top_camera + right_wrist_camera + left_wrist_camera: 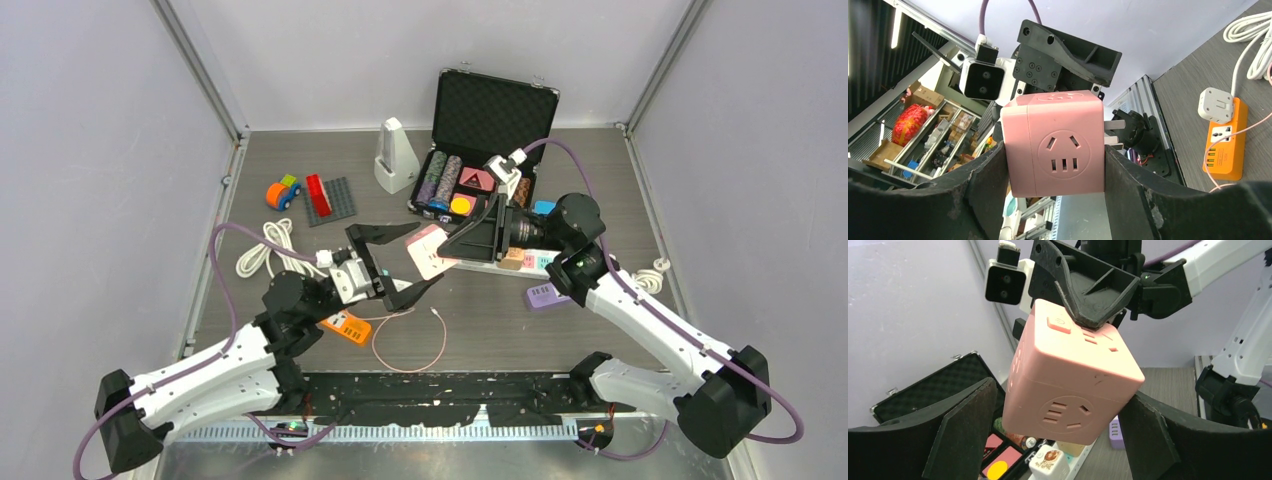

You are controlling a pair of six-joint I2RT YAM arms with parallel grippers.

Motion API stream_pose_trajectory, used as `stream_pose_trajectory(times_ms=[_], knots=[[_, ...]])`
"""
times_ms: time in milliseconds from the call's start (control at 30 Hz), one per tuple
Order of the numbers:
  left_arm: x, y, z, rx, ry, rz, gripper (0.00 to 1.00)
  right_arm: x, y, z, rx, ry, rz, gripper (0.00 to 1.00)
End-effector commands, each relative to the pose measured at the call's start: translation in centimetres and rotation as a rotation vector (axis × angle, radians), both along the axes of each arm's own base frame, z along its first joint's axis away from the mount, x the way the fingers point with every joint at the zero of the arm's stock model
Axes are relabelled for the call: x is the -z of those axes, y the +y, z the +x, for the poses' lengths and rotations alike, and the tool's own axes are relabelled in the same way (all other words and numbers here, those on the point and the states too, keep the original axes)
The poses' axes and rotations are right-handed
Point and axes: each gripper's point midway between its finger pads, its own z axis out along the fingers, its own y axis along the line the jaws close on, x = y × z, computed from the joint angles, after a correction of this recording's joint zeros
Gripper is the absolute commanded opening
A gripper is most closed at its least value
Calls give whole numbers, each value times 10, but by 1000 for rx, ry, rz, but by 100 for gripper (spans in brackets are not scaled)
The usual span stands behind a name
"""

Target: Insert the plug

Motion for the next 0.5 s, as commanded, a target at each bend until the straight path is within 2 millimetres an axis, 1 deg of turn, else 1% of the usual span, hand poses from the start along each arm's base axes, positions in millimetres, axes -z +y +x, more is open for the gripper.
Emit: stream_pose_trajectory(times_ms=[0,100,200,233,267,300,333,367,400,433,467], knots=[[-33,11,-10,22,-51,-150,84,-16,-3,-6,-21,-43,52,30],[-28,7,-9,28,-45,-136,68,-17,-3,-7,-24,-29,57,30],[-24,4,-7,26,-38,-123,45,-17,-3,-6,-24,-19,53,33],[-24,4,-6,23,-40,-122,36,-15,-3,-6,-22,-13,44,40],[-25,4,-5,21,-41,-116,21,-14,-3,-6,-18,-17,42,43],[-26,3,-5,16,-45,-108,3,-11,-3,-6,-11,-31,32,54],[-27,3,-2,3,-37,-103,0,-11,-5,-6,5,-48,30,60],[-27,4,1,-11,-26,-100,0,3,-4,-1,32,-48,-24,71],[-27,4,3,-18,-21,-93,0,-5,-6,4,85,-72,-36,75],[-28,4,5,-28,-14,-90,0,8,-8,10,125,-94,-115,83],[-27,5,6,-37,-7,-87,0,10,-11,19,196,-104,-150,87]])
